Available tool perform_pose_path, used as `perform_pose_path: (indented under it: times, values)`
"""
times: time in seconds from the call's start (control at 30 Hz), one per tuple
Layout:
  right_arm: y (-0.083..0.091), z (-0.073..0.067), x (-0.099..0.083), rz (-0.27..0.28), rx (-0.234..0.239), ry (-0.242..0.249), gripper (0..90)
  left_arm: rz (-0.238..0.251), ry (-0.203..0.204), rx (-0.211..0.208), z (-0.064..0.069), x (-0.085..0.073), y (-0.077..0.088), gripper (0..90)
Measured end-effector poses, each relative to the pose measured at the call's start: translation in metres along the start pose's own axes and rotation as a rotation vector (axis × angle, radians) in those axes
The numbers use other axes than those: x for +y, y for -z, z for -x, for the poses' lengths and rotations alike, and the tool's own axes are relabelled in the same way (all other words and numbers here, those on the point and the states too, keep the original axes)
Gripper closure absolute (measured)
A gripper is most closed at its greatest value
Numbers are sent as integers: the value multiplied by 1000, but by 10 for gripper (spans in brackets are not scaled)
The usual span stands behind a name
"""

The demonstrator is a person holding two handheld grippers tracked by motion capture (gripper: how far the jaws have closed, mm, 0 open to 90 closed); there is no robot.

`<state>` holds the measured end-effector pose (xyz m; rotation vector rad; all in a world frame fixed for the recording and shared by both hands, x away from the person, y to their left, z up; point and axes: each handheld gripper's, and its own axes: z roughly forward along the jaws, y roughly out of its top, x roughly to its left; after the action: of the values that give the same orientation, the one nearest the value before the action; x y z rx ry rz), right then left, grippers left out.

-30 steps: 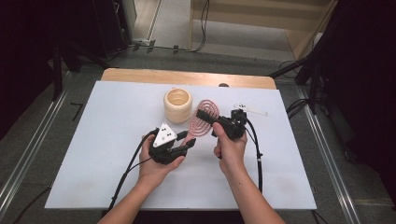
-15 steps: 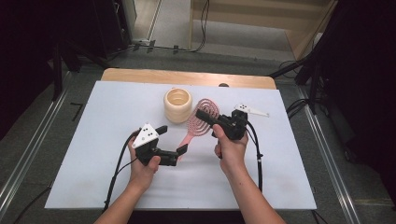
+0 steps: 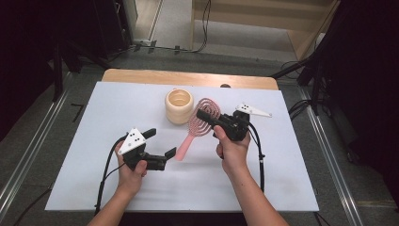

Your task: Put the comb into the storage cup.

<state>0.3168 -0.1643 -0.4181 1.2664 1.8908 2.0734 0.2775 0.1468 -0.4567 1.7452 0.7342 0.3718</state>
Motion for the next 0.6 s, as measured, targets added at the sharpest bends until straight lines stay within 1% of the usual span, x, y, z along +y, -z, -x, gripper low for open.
perform_pose_path:
  times: [0.07, 0.17, 0.23, 0.3, 0.4, 0.6]
  values:
    - [-1, 0, 1, 4, 1, 5, 622, 11, -5, 3, -2, -2, 4, 0]
    - [-1, -2, 2, 1, 0, 12, 621, 4, -16, 19, -6, -4, 10, 0]
    - [-1, -2, 3, -1, -1, 18, 622, 5, -12, 28, -9, -7, 13, 0]
    - [-1, -3, 5, 2, -2, 26, 621, -5, -5, 38, -12, -8, 16, 0]
    - [-1, -5, 8, 6, -19, 39, 621, -11, -9, 52, -16, -11, 20, 0]
    - [-1, -7, 11, 10, -11, 53, 622, -14, -22, 75, -22, -16, 29, 0]
